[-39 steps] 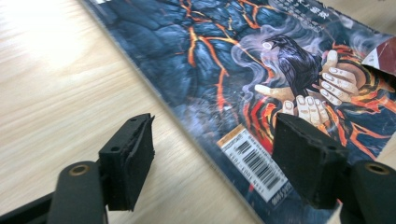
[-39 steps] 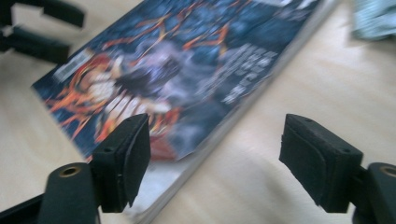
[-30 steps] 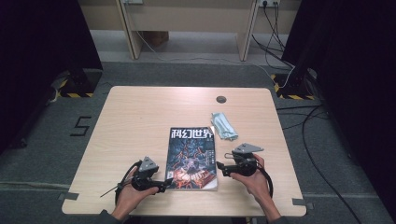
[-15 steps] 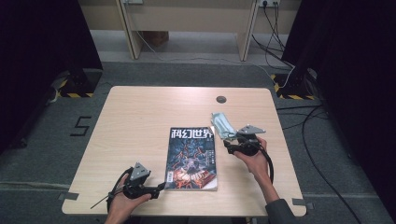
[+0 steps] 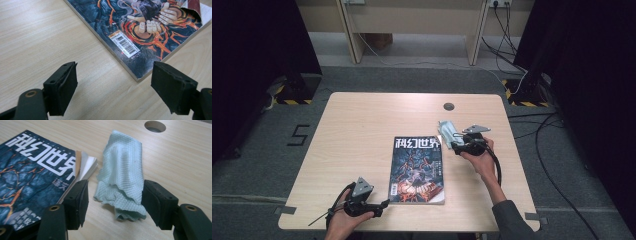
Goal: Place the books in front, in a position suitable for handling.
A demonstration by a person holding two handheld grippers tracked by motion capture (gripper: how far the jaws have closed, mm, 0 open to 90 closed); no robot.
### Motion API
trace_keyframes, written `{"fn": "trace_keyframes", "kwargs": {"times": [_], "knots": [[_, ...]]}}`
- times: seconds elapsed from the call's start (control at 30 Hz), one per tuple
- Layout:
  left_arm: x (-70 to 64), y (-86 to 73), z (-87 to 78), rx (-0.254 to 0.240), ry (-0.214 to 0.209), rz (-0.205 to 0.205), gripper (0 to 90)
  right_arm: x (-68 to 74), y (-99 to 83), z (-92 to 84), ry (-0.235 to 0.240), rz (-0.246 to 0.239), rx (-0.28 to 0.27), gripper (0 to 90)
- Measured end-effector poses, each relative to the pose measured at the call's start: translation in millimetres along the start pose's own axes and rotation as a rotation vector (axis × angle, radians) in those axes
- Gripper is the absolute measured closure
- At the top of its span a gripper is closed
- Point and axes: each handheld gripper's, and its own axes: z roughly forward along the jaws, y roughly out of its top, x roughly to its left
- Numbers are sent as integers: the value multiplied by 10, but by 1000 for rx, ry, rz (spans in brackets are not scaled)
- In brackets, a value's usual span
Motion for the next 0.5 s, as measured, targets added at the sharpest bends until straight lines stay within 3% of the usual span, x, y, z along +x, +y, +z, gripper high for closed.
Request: {"fn": "trace_keyframes", "kwargs": {"times": [0.5], "knots": [[10, 30, 18, -1, -8, -2, 202, -14, 108, 280, -13, -45, 62, 476]]}}
